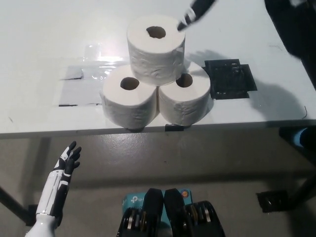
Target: A few rolls of toilet paper are kept infront of the robot and the robot uses its right hand to lift one of the rolls and and places it on top of the other rolls to stack it.
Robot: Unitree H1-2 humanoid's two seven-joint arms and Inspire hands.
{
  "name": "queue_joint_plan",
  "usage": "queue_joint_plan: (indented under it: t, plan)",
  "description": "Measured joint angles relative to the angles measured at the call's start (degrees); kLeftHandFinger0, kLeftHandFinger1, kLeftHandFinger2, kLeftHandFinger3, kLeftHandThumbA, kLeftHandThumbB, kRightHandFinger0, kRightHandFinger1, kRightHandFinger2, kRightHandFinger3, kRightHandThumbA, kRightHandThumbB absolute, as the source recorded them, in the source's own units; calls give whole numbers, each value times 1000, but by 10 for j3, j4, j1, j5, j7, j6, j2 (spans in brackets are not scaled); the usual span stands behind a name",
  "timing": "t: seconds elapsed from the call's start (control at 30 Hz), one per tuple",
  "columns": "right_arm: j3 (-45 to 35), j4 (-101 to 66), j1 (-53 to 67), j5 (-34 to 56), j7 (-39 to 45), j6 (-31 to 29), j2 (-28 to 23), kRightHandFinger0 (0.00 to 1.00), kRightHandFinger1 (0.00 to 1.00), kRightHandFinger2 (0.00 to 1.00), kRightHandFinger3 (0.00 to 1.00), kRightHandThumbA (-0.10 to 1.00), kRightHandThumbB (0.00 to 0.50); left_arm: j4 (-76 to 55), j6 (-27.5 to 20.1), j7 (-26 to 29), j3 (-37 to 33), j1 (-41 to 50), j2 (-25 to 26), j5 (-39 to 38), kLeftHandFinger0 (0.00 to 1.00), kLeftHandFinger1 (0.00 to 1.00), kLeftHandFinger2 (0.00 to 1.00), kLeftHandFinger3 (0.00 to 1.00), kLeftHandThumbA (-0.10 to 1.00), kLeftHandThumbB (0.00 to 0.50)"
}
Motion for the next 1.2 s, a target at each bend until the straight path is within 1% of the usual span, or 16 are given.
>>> queue_joint_plan:
  t: [0.07, 0.1, 0.17, 0.23, 0.37, 0.47, 0.5, 0.57, 0.63, 0.77, 0.83, 0.93, 1.03, 1.1, 1.13, 1.2]
  plan:
    - [-21, -35, 42, 5, 0, 7, -4, 1000, 1000, 1000, 1000, 1000, 380, 1, 0, 0, 0, 0, 0, 0, 1000, 1000, 1000, 1000, 1000, 126]
    - [-28, -47, 57, 6, 0, 9, -5, 1000, 1000, 1000, 1000, 1000, 444, 2, 1, 0, 0, 0, 0, 0, 1000, 1000, 1000, 1000, 1000, 134]
    - [-50, -83, 105, 10, 0, 16, -5, 1000, 1000, 1000, 1000, 1000, 494, 4, 1, 0, 0, 0, 0, 0, 1000, 1000, 1000, 1000, 1000, 149]
    - [-62, -106, 134, 13, -1, 19, -5, 1000, 1000, 1000, 1000, 1000, 494, 5, 1, 0, 0, 0, 0, 0, 1000, 1000, 1000, 1000, 1000, 156]
    - [-98, -181, 232, 30, -6, 25, -1, 1000, 1000, 1000, 1000, 1000, 472, 9, 1, 0, 0, 0, 0, 0, 1000, 1000, 1000, 1000, 1000, 93]
    - [-119, -227, 298, 38, -15, 25, 4, 1000, 1000, 1000, 1000, 1000, 486, 15, 2, 0, 0, -1, 0, -1, 1000, 1000, 1000, 1000, 1000, 183]
    - [-122, -235, 306, 40, -17, 24, 5, 1000, 1000, 1000, 1000, 1000, 444, 16, 2, 0, 0, -1, 0, -1, 1000, 1000, 1000, 1000, 1000, 128]
    - [-139, -275, 360, 51, -26, 23, 13, 1000, 1000, 1000, 1000, 1000, 440, 19, 2, 0, 0, -2, 0, -1, 1000, 1000, 1000, 1000, 1000, 116]
    - [-154, -313, 408, 60, -37, 21, 21, 1000, 1000, 1000, 1000, 1000, 395, 21, 3, 0, 0, -2, -1, -1, 1000, 1000, 1000, 1000, 1000, 117]
    - [-185, -382, 480, 82, -59, 16, 34, 1000, 1000, 1000, 1000, 1000, 397, 22, 3, 0, 0, -6, -1, -2, 1000, 1000, 1000, 1000, 1000, 148]
    - [-201, -417, 510, 91, -71, 13, 44, 1000, 1000, 1000, 1000, 1000, 334, 23, 4, 0, 0, -10, -1, -2, 1000, 1000, 1000, 1000, 1000, 126]
    - [-221, -473, 553, 102, -89, 7, 63, 1000, 1000, 1000, 1000, 1000, 304, 26, 4, 0, 0, -18, -1, -3, 1000, 1000, 1000, 1000, 1000, 174]
    - [-241, -535, 594, 119, -112, -8, 90, 1000, 1000, 1000, 1000, 1000, 378, 30, 4, 0, 0, -30, -1, -5, 1000, 1000, 1000, 1000, 1000, 148]
    - [-252, -566, 614, 130, -129, -25, 111, 1000, 1000, 1000, 1000, 1000, 346, 32, 4, 0, 0, -41, -1, -5, 1000, 1000, 1000, 1000, 1000, 126]
    - [-257, -579, 626, 134, -140, -38, 128, 1000, 1000, 1000, 1000, 1000, 294, 34, 4, 0, 0, -47, -1, -6, 1000, 1000, 1000, 1000, 1000, 125]
    - [-261, -584, 643, 139, -157, -59, 149, 1000, 1000, 1000, 1000, 1000, 328, 37, 5, 0, 0, -59, -2, -6, 1000, 1000, 1000, 1000, 1000, 129]
